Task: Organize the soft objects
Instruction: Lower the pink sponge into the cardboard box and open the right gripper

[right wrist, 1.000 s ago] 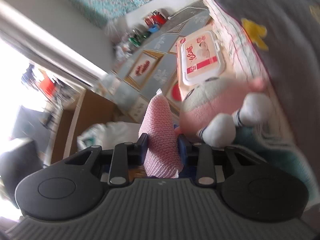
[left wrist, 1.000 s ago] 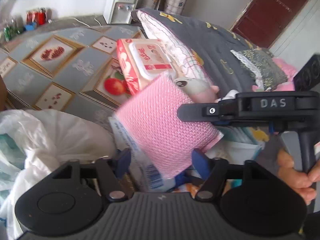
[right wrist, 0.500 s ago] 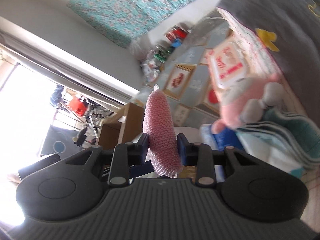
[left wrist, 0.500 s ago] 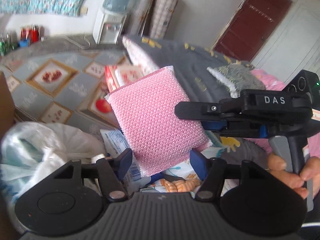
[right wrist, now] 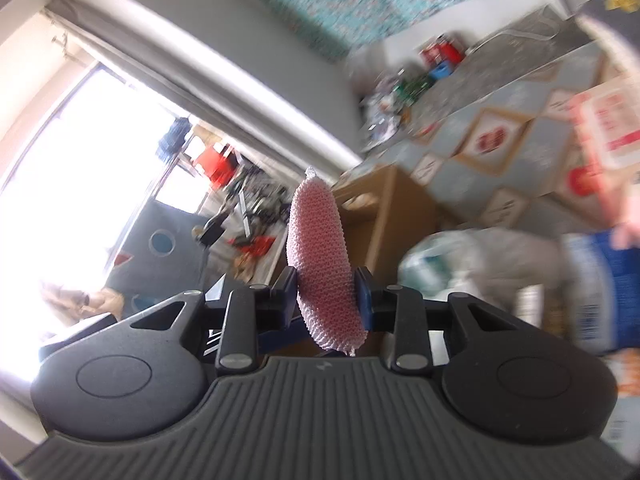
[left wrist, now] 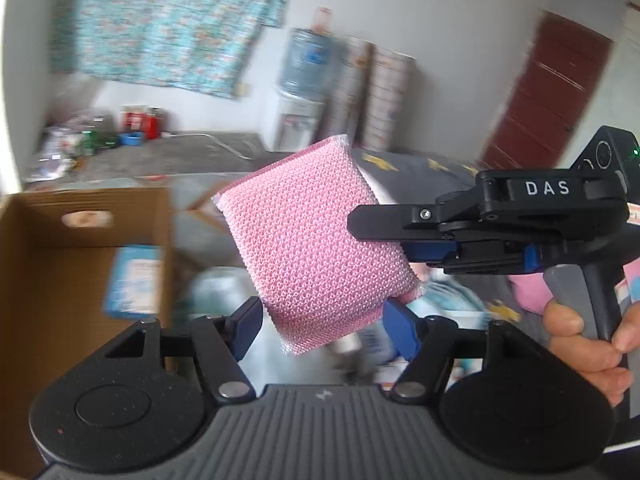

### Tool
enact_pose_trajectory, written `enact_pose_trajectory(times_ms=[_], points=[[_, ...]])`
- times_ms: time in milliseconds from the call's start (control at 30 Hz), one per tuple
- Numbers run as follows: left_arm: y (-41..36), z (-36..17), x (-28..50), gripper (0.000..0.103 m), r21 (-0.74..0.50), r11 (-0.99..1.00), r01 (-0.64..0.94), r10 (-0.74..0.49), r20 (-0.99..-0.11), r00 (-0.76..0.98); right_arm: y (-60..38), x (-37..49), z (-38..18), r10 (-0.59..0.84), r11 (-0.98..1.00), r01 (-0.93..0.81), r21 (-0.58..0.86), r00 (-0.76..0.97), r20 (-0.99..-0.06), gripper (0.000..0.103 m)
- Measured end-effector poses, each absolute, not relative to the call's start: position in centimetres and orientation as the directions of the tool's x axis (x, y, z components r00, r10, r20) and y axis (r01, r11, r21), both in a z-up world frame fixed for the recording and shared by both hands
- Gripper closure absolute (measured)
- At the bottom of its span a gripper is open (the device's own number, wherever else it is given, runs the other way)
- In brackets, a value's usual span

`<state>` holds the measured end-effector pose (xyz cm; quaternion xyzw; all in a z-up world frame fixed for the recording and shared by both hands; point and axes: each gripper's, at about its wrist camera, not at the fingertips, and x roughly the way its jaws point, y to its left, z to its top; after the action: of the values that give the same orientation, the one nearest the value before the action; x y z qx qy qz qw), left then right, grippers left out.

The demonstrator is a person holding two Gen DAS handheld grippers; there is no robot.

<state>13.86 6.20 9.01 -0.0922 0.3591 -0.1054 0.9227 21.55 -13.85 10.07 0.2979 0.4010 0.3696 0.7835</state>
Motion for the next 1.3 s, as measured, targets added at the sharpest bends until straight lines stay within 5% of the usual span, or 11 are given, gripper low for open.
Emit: enact_pose_trajectory(times_ms=[467,733,933,1200,1300], points=[[22.3,5.4,13.9,0.037,-0.189,0.953,-0.238,0.041,-0.697,0.716,7.0,30.3,5.2,0.784,0.620,-0.279,0.733,0.218,-0.581,0.074],[26.9,2.9,15.2,0.037,-0.186,0.939,-0.290,0.065,-0.730,0.680,13.3,39.8,-2.8,0.679,0.731,-0.123,0.671,0.216,-0.701,0.072],[27.6,1.7,15.6,0.037,-0.191,0.936,-0.297,0.057,-0.748,0.661,15.6,41.5,-4.7,0.571,0.821,-0.157,0.549,0.241,-0.785,0.069],[27.2,1.3,15.5,0.037,-0.193,0.943,-0.271,0.042,-0.740,0.671,15.0,39.8,-1.5,0.510,0.855,-0.274,0.440,0.293,-0.809,0.044],[27.1,1.3,15.3,0.037,-0.195,0.942,-0.271,0.041,-0.737,0.674,14.7,39.2,-0.2,0.507,0.856,-0.294,0.425,0.322,-0.800,0.041]])
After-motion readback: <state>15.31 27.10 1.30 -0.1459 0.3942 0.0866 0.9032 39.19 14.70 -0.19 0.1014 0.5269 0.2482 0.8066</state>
